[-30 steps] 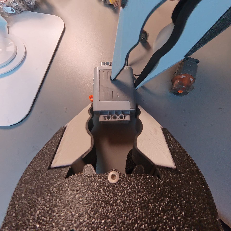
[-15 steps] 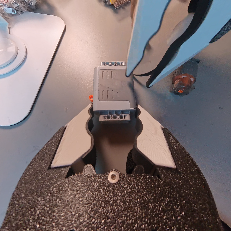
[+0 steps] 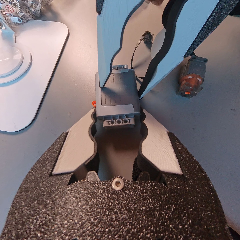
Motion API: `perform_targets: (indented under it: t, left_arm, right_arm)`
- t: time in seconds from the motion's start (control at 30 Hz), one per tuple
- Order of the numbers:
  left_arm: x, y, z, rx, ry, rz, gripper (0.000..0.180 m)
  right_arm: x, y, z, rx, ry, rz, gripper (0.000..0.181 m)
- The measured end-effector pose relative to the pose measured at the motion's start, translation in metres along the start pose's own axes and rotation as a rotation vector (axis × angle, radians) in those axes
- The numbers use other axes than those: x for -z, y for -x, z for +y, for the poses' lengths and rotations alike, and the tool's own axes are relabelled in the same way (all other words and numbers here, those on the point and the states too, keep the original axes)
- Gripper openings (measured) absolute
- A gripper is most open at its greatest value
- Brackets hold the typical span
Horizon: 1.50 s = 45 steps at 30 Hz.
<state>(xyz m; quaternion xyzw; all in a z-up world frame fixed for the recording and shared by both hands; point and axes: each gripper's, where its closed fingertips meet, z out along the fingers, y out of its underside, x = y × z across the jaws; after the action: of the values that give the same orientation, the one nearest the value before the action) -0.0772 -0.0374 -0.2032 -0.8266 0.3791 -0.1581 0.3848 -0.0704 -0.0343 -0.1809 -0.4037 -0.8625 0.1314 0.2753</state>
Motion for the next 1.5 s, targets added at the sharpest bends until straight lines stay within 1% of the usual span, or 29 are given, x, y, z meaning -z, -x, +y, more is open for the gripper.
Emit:
perform_targets:
  t: [0.17,0.33,0.53,0.9,0.97,1.0,1.07,1.13,1.17,1.2,1.27,1.5]
  left_arm:
    - [0.0,0.0,0.001,-0.008,0.002,0.006,0.065]
    - [0.003,-0.001,0.005,0.001,0.009,0.049,0.064]
    - [0.003,-0.001,0.004,0.012,0.009,0.053,0.062]
    - [0.003,-0.001,0.005,0.018,0.014,0.058,0.06]
    - [0.003,-0.001,0.005,0.02,0.013,0.058,0.06]
    - [0.003,-0.001,0.005,0.021,0.013,0.057,0.06]
    - [0.003,-0.001,0.005,0.022,0.012,0.058,0.06]
    - [0.003,-0.001,0.004,0.019,0.013,0.058,0.061]
    - [0.003,-0.001,0.004,0.02,0.013,0.058,0.061]
    - [0.003,-0.001,0.004,0.02,0.013,0.058,0.06]
    - [0.003,-0.001,0.004,0.022,0.012,0.057,0.06]
    - [0.003,-0.001,0.005,0.026,0.013,0.059,0.06]
  right_arm:
    - [-0.001,0.0,0.002,0.077,0.027,-0.011,0.049]
    - [0.0,-0.001,0.002,0.053,0.001,-0.029,0.048]
    - [0.0,0.0,0.002,0.043,-0.034,-0.028,0.046]
    - [0.003,0.007,-0.001,0.096,-0.056,0.008,0.028]
    - [0.006,0.009,-0.002,0.094,-0.059,-0.005,0.02]
    - [0.007,0.009,-0.002,0.099,-0.053,-0.002,0.02]
    - [0.006,0.007,-0.003,0.097,-0.046,0.017,0.025]
    - [0.0,0.003,0.002,0.084,0.003,0.011,0.059]
    - [-0.003,0.003,0.002,0.095,0.015,-0.004,0.063]
    - [-0.005,0.003,-0.001,0.11,0.006,-0.012,0.062]
    - [-0.007,-0.001,-0.004,0.132,0.012,-0.009,0.054]
    - [-0.008,-0.001,-0.004,0.145,0.032,-0.007,0.053]
